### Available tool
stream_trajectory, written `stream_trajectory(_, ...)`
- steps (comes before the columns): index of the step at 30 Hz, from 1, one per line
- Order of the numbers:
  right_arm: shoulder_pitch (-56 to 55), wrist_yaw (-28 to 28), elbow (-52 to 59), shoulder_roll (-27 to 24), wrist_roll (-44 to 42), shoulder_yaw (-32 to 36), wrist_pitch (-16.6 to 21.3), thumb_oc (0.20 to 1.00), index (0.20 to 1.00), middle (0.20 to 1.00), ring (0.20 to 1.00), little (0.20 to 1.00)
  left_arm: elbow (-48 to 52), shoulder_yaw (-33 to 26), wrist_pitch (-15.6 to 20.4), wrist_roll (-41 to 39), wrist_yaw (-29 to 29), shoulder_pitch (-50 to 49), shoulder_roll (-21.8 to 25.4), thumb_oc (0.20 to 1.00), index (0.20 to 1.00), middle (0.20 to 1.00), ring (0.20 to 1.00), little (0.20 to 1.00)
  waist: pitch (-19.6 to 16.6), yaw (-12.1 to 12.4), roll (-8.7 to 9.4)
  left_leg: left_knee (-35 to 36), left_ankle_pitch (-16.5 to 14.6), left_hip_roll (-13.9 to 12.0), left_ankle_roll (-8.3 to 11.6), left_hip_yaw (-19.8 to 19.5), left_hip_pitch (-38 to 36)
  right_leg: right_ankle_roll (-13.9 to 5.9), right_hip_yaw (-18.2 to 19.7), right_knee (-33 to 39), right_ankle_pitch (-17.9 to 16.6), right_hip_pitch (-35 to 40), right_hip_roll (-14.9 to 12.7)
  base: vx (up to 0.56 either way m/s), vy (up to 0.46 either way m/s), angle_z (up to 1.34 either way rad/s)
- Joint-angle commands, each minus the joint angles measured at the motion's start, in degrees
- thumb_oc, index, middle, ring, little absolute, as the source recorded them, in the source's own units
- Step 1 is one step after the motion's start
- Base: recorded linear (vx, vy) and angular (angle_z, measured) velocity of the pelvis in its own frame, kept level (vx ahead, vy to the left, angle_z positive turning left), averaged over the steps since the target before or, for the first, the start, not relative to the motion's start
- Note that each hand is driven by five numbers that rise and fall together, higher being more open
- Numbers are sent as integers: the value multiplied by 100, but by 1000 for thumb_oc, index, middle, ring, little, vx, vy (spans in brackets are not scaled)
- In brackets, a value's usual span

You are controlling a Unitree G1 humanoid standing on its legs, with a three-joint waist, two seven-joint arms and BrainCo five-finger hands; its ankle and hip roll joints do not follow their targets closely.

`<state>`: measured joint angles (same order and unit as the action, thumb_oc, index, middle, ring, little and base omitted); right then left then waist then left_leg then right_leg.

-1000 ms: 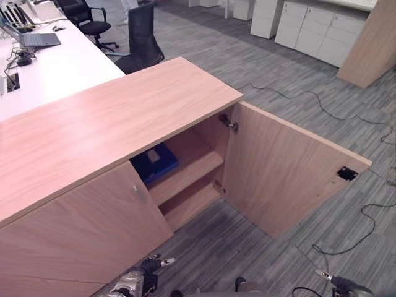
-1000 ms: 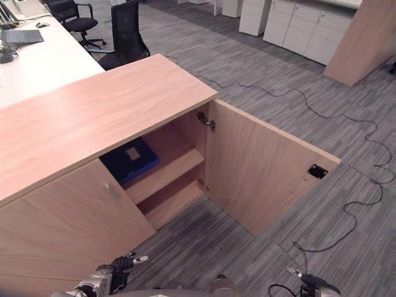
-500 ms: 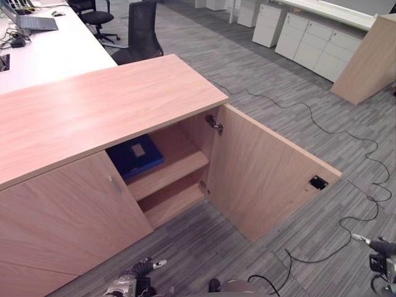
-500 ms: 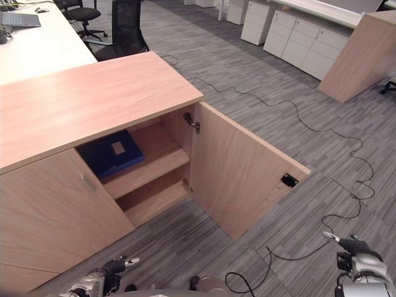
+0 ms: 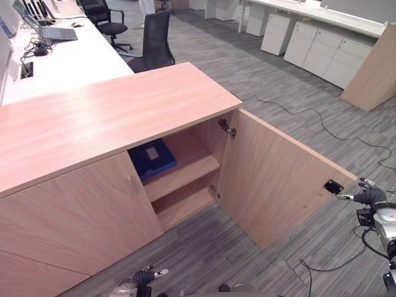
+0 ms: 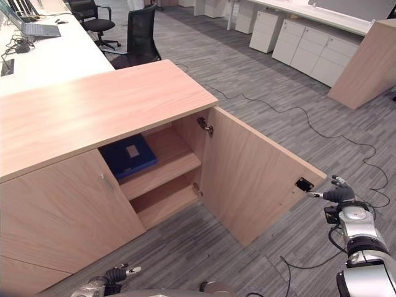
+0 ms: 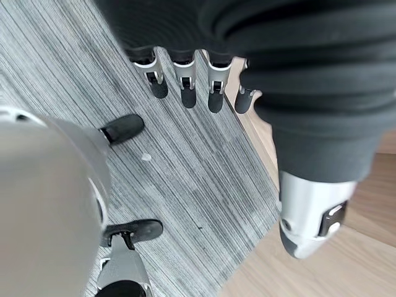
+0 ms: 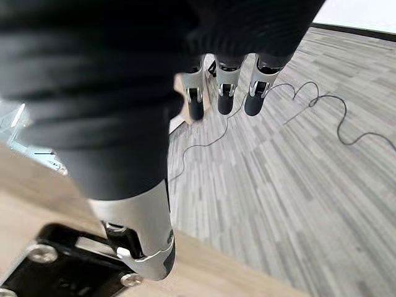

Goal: Put the empty folder in the office cabinet

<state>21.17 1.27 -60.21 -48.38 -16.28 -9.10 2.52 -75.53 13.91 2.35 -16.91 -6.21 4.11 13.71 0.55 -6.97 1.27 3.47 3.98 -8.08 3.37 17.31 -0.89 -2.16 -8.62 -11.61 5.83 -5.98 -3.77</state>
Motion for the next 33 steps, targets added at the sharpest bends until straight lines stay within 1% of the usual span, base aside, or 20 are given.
stream_trajectory(1, 744, 152, 228, 396, 99, -423, 467, 1000, 1000, 1000, 1000, 1000, -52, -104, 79, 206, -58, 107, 15, 1000, 1000, 1000, 1000, 1000, -113, 265, 196, 153, -312, 34, 8, -257, -272, -396, 321, 1060, -373, 532, -112, 0, 0, 0)
stream_trajectory(7, 1128, 232, 915, 684, 150, -1010, 579, 1000, 1000, 1000, 1000, 1000, -18, -80, 79, 218, -50, -24, -22, 1000, 1000, 1000, 1000, 1000, -141, 368, 172, 153, -342, 59, 11, -281, -270, -408, 277, 1296, -468, 634, -123, 0, 0, 0)
stream_trajectory(10, 1229, 259, 1039, 786, 178, -1186, 592, 1000, 1000, 1000, 1000, 1000, -33, -73, 77, 226, -53, -23, -32, 1000, 1000, 1000, 1000, 1000, -145, 388, 167, 153, -347, 63, 10, -287, -274, -411, 261, 1357, -490, 664, -118, -5, 7, -5)
stream_trajectory(11, 1306, 379, 1169, 895, 121, -1383, 597, 1000, 1000, 1000, 1000, 1000, -6, -51, 86, 202, -40, -27, -55, 1000, 1000, 1000, 1000, 1000, -151, 420, 175, 153, -349, 67, 12, -294, -274, -409, 261, 1401, -505, 692, -115, -5, -1, -8)
stream_trajectory(14, 1330, 529, 1302, 1053, -80, -1552, 594, 1000, 1000, 1000, 1000, 1000, -1, -34, 82, 193, -43, -26, -63, 1000, 1000, 1000, 1000, 1000, -148, 440, 176, 153, -348, 72, 17, -302, -276, -404, 257, 1435, -506, 718, -109, -5, -1, -5)
stream_trajectory(16, 1307, 703, 1544, 1291, -372, -1744, 595, 1000, 1000, 1000, 1000, 1000, -16, -22, 64, 203, -72, -33, -82, 1000, 1000, 1000, 1000, 1000, -151, 458, 174, 153, -347, 72, 23, -299, -281, -398, 257, 1460, -498, 743, -104, 0, -2, -9)
stream_trajectory(17, 1229, 856, 1800, 1578, -672, -1928, 608, 1000, 1000, 1000, 1000, 1000, 8, -1, 51, 214, -96, -34, -115, 1000, 1000, 1000, 1000, 1000, -148, 475, 155, 153, -341, 74, 31, -305, -281, -393, 262, 1460, -483, 758, -100, 5, 1, -19)
stream_trajectory(18, 1228, 856, 1800, 1578, -673, -1929, 608, 1000, 1000, 1000, 1000, 1000, 9, -1, 51, 214, -96, -36, -114, 1000, 1000, 1000, 1000, 1000, -147, 473, 155, 153, -341, 74, 31, -306, -282, -393, 261, 1460, -483, 760, -101, -4, 9, -32)
stream_trajectory(19, 1148, 956, 2032, 1897, -836, -2159, 593, 1000, 1000, 1000, 1000, 1000, 26, 17, 47, 214, -101, -15, -155, 1000, 1000, 1000, 1000, 1000, -133, 486, 135, 153, -328, 77, 35, -305, -278, -385, 261, 1459, -476, 763, -98, -11, 11, -41)
stream_trajectory(20, 1058, 1050, 2276, 2061, -933, -2296, 576, 1000, 1000, 1000, 1000, 1000, 30, 13, 43, 232, -103, -5, -174, 1000, 1000, 1000, 1000, 1000, -123, 486, 123, 153, -326, 77, 39, -301, -277, -383, 257, 1457, -469, 761, -92, -11, 11, -38)
stream_trajectory(21, 1057, 1050, 2279, 2061, -934, -2297, 575, 1000, 1000, 1000, 1000, 1000, 30, 13, 43, 232, -103, -7, -174, 1000, 1000, 1000, 1000, 1000, -123, 485, 123, 153, -327, 77, 39, -302, -278, -384, 256, 1457, -468, 762, -93, -7, 9, -27)
stream_trajectory(22, 963, 1093, 2471, 2199, -1069, -2403, 560, 1000, 1000, 1000, 1000, 1000, 31, 0, 37, 231, -94, 1, -183, 1000, 1000, 1000, 1000, 1000, -116, 482, 115, 153, -327, 78, 41, -294, -279, -381, 255, 1457, -462, 765, -91, -4, 20, -15)
stream_trajectory(23, 657, 1332, 2922, 2658, -1378, -2718, 503, 1000, 1000, 1000, 1000, 1000, 26, -76, 28, 205, -60, 12, -220, 1000, 1000, 1000, 1000, 1000, -88, 477, 97, 153, -334, 79, 45, -277, -299, -383, 249, 1459, -453, 776, -93, -6, 19, -12)
stream_trajectory(24, 657, 1332, 2922, 2659, -1378, -2718, 503, 1000, 1000, 1000, 1000, 1000, 26, -76, 27, 206, -60, 12, -219, 1000, 1000, 1000, 1000, 1000, -102, 477, 97, 153, -328, 78, 46, -277, -281, -381, 250, 1459, -458, 758, -92, -1, 21, -15)
stream_trajectory(25, 515, 1413, 3052, 2874, -1604, -2823, 450, 1000, 1000, 1000, 1000, 1000, 33, -148, 20, 138, -31, 23, -235, 1000, 1000, 1000, 1000, 1000, -101, 478, 91, 153, -332, 78, 44, -274, -279, -379, 245, 1458, -457, 754, -95, 5, 13, -30)
stream_trajectory(26, 266, 1610, 3291, 3304, -1859, -3168, 303, 1000, 1000, 1000, 1000, 1000, 58, -300, 25, -11, 28, 36, -261, 1000, 1000, 1000, 1000, 1000, -60, 499, 90, 153, -335, 78, 45, -274, -300, -379, 212, 1459, -459, 772, -96, 4, 15, -51)
stream_trajectory(27, 194, 1716, 3328, 3481, -1998, -3359, 209, 1000, 1000, 1000, 1000, 1000, 69, -386, 31, -107, 73, 41, -272, 1000, 1000, 1000, 1000, 1000, -65, 522, 93, 153, -322, 75, 46, -280, -276, -374, 200, 1461, -473, 747, -97, 0, 8, -53)
stream_trajectory(28, 30, 2009, 3432, 3796, -2372, -3776, -108, 1000, 1000, 1000, 1000, 1000, 61, -517, 40, -268, 114, 47, -277, 1000, 1000, 1000, 1000, 1000, -36, 590, 114, 153, -313, 65, 51, -300, -263, -369, 165, 1475, -491, 739, -100, -10, 3, -38)
stream_trajectory(31, -174, 2411, 3569, 4139, -3165, -4224, -563, 1000, 1000, 1000, 1000, 1000, -6, -567, 67, -242, 170, 51, -249, 1000, 1000, 1000, 1000, 1000, 9, 696, 153, 153, -290, 53, 64, -337, -231, -374, 58, 1552, -541, 751, -115, -8, -2, 13)
stream_trajectory(33, -564, 2542, 3546, 4238, -3693, -4408, -612, 1000, 1000, 1000, 1000, 1000, -275, -687, 34, 63, 250, -168, -164, 1000, 1000, 1000, 1000, 1000, -8, 783, 150, 153, -275, 56, 83, -382, -205, -381, -65, 1626, -559, 806, -132, 21, 37, 131)
